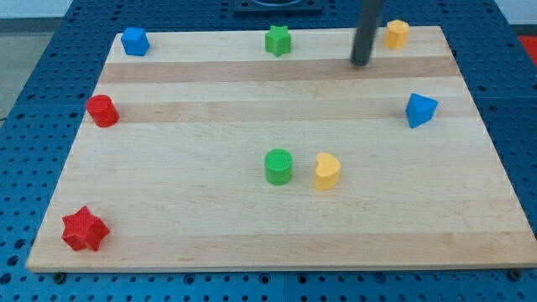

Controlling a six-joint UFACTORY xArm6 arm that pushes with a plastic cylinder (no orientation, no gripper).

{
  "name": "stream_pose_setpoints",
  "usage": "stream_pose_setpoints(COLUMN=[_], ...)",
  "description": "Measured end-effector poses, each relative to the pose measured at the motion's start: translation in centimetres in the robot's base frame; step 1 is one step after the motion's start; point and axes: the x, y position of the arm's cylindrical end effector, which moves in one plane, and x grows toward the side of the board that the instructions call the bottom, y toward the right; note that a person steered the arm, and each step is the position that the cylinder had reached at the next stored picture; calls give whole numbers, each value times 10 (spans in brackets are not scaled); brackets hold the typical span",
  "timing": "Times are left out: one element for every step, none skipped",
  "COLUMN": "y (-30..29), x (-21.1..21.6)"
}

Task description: Push the green circle towards the bottom right of the board

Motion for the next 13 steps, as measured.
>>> stream_pose_setpoints(y=[-67, -93, -108, -118, -132, -134, -144, -143, -142, -141, -135, -128, -118], x=[27, 65, 89, 114, 146, 178, 205, 223, 232, 237, 237, 237, 237])
